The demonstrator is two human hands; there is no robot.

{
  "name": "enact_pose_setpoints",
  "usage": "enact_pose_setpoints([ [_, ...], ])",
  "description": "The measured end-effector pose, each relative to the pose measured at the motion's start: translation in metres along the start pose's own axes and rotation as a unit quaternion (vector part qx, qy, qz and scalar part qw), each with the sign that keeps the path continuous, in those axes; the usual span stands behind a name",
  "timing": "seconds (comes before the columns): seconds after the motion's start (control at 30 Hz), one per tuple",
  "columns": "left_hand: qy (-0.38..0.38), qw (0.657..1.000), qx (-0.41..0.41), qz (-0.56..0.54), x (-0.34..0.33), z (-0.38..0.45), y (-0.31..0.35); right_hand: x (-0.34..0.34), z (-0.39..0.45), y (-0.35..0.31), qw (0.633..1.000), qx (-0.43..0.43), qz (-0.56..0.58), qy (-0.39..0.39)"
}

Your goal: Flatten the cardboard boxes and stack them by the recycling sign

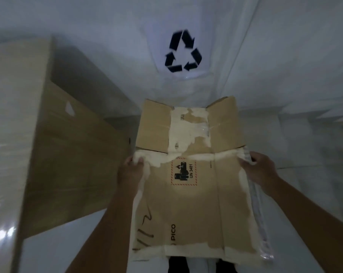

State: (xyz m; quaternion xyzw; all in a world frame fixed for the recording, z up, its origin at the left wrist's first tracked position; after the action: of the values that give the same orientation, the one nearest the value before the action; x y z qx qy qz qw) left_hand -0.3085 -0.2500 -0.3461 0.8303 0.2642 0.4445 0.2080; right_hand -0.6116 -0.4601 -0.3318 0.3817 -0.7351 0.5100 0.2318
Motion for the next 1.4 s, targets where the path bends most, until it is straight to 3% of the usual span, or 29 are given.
enact_pose_setpoints([
  [0.13, 0.066, 0.998, 0.024, 0.003, -0.074, 0.083, -0.067, -0.096, 0.050, 0.058, 1.000, -0.007, 0.005, 0.018],
  [0.37, 0.061, 0.994, 0.070, -0.065, -0.188, 0.207, -0.184, -0.251, 0.138, 0.144, 0.996, -0.057, 0.075, 0.007],
  [0.5, 0.104, 0.989, 0.037, -0.100, -0.233, 0.251, -0.213, -0.307, 0.179, 0.156, 0.995, -0.028, 0.091, 0.025],
  [0.7, 0.165, 0.979, -0.024, -0.117, -0.284, 0.286, -0.205, -0.352, 0.217, 0.156, 0.988, -0.026, 0.024, 0.151],
  [0.77, 0.181, 0.980, -0.047, -0.065, -0.294, 0.291, -0.211, -0.360, 0.221, 0.162, 0.987, -0.037, -0.001, 0.157],
  [0.93, 0.044, 0.988, -0.109, 0.101, -0.299, 0.291, -0.217, -0.357, 0.220, 0.174, 0.984, -0.034, -0.136, 0.108],
  [1.0, 0.040, 0.979, -0.119, 0.158, -0.291, 0.274, -0.206, -0.344, 0.203, 0.169, 0.980, -0.011, -0.187, 0.066],
  [1.1, 0.062, 0.926, -0.193, 0.319, -0.272, 0.225, -0.188, -0.320, 0.167, 0.160, 0.955, 0.084, -0.282, 0.036],
  [1.23, 0.020, 0.847, -0.296, 0.440, -0.228, 0.143, -0.157, -0.271, 0.098, 0.121, 0.890, 0.203, -0.408, -0.031],
  [1.3, 0.008, 0.829, -0.320, 0.458, -0.201, 0.104, -0.136, -0.245, 0.061, 0.092, 0.877, 0.241, -0.413, -0.039],
  [1.4, -0.001, 0.831, -0.316, 0.458, -0.141, 0.037, -0.097, -0.190, -0.001, 0.033, 0.871, 0.284, -0.399, -0.043],
])
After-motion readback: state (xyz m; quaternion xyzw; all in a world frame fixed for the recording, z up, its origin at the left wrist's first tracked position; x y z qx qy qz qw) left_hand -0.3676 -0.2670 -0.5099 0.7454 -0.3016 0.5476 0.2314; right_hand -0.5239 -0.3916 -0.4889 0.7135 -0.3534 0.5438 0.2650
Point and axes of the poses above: each hand's wrist, its own z-axis towards the middle knuckle, its own x-axis out of the back of the hand, y = z × x, the point moved 1 cm from there along z, towards the middle knuckle, and after that the axes turned 12 degrees about y, right-handed, at the moved point
